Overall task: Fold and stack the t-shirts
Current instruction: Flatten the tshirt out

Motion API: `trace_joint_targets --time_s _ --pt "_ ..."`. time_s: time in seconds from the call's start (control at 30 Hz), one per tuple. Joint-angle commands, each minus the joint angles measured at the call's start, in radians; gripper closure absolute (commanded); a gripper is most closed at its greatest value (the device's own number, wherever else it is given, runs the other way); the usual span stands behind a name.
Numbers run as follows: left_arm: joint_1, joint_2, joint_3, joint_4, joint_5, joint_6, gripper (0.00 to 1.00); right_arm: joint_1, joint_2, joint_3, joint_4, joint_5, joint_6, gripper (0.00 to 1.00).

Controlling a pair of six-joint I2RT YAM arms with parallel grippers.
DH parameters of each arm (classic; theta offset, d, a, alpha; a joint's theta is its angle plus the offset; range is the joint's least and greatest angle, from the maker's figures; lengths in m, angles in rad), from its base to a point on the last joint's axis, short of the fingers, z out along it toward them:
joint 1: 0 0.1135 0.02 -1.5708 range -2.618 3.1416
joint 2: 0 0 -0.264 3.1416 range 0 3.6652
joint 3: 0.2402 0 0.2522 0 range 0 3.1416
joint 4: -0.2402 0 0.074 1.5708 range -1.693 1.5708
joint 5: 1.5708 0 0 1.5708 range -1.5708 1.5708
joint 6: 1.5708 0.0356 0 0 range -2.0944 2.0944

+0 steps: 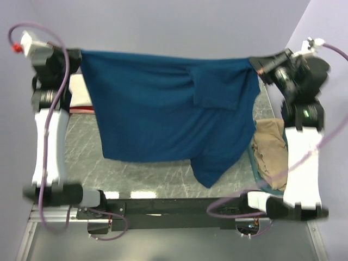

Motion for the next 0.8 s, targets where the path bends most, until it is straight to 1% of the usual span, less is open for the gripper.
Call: trace_joint_targets --time_s 0.0,0.03,0.07,0.1,0.13,0.17,0.2,0.23,0.27,0.3,0.37,0.4,0.47,0.5,0.57,0.6,0.67,0.7,0.77 --pt "0.04 0.186 0.154 0.16 0.067 -0.02 1.0 -0.011 0.129 0.069 0.243 -0.026 0.056 1.0" --pt "0.046 0.232 0.251 0.172 0.101 -0.022 1.0 -0.009 0.194 0.13 0.257 -0.037 0.062 1.0" --pt "0.06 0.32 0.307 0.171 0.103 -0.023 1.0 -0.009 0.225 0.161 0.291 -0.046 0.07 1.0" --pt "0.066 0.361 0.364 0.166 0.129 -0.026 1.0 -0.009 0.255 0.196 0.296 -0.049 0.079 1.0" --pt "0.08 0.399 0.469 0.159 0.161 -0.028 1.0 -0.009 0.306 0.271 0.297 -0.052 0.083 1.0" --pt "0.086 0.454 0.514 0.157 0.175 -0.032 1.0 -0.009 0.33 0.31 0.293 -0.054 0.087 1.0" --pt "0.094 0.471 0.569 0.157 0.182 -0.036 1.0 -0.009 0.366 0.345 0.285 -0.055 0.088 1.0" --pt "0.108 0.48 0.577 0.172 0.202 -0.046 1.0 -0.009 0.379 0.398 0.276 -0.058 0.09 1.0" --pt "0.112 0.479 0.573 0.184 0.21 -0.051 1.0 -0.009 0.388 0.416 0.27 -0.061 0.09 1.0" --pt "0.117 0.471 0.538 0.198 0.218 -0.051 1.0 -0.009 0.393 0.414 0.265 -0.064 0.091 1.0" --pt "0.128 0.424 0.473 0.227 0.221 -0.04 1.0 -0.011 0.376 0.359 0.259 -0.086 0.097 1.0" --pt "0.131 0.404 0.391 0.235 0.222 -0.037 1.0 -0.009 0.337 0.247 0.273 -0.094 0.097 1.0" --pt "0.137 0.343 0.296 0.253 0.227 -0.025 0.99 -0.014 0.284 0.114 0.306 -0.094 0.102 1.0" --pt "0.138 0.324 0.199 0.252 0.23 -0.023 1.0 -0.016 0.244 -0.006 0.313 -0.097 0.099 1.0" --pt "0.14 0.26 0.079 0.263 0.241 -0.02 1.0 -0.019 0.195 -0.119 0.305 -0.104 0.087 1.0" --pt "0.14 0.237 -0.055 0.264 0.239 -0.028 1.0 -0.017 0.178 -0.235 0.305 -0.109 0.081 1.0" --pt "0.138 0.169 -0.201 0.299 0.25 -0.054 1.0 -0.019 0.154 -0.346 0.296 -0.098 0.051 1.0" --pt "0.138 0.149 -0.334 0.301 0.235 -0.057 1.0 -0.019 0.143 -0.441 0.287 -0.092 0.042 1.0" --pt "0.137 0.106 -0.453 0.292 0.216 -0.086 1.0 -0.019 0.164 -0.521 0.267 -0.081 -0.001 1.0"
